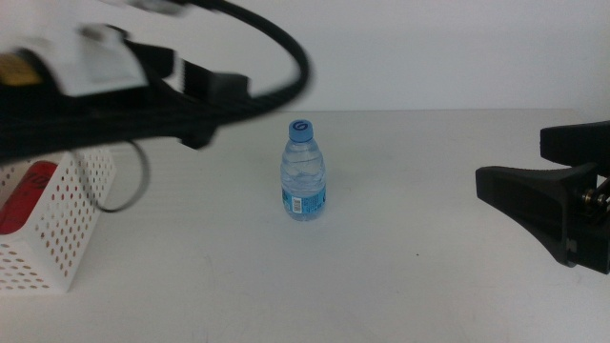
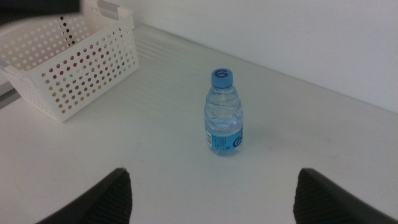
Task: Use arms to grab the bottles and put them into the dustbin to the left of the table.
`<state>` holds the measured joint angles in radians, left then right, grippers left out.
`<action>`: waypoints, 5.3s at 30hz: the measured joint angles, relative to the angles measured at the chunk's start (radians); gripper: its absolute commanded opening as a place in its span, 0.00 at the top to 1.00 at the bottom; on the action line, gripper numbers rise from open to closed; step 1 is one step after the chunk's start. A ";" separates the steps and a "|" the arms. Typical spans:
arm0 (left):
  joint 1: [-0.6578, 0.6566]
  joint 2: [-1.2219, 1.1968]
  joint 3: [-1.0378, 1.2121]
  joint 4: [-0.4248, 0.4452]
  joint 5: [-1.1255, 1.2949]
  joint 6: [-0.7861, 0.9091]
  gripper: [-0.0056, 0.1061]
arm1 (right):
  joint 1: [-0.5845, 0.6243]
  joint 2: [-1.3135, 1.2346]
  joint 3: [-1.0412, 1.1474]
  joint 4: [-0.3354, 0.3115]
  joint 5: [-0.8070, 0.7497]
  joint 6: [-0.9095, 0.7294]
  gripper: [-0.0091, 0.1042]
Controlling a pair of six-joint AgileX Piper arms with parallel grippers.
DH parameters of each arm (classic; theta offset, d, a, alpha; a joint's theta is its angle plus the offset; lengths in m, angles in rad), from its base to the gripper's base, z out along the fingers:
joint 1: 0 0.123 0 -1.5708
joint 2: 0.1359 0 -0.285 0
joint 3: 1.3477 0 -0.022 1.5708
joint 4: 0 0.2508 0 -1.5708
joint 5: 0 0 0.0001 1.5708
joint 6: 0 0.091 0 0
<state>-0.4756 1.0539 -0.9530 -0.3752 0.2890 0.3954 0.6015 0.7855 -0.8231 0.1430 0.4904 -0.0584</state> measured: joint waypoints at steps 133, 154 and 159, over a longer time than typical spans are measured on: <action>-0.028 0.441 0.236 0.468 -0.737 -0.437 0.99 | -0.001 0.000 0.000 0.000 0.000 0.002 0.32; 0.215 0.225 -0.147 0.451 0.358 -0.360 0.99 | -0.001 0.000 0.000 0.000 0.000 0.003 0.32; 0.326 0.300 -0.306 0.448 0.556 -0.284 0.99 | -0.001 0.000 0.000 0.000 0.000 0.003 0.32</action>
<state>-0.1498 1.3536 -1.2586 0.0725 0.8446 0.1112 0.6007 0.7855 -0.8231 0.1430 0.4904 -0.0552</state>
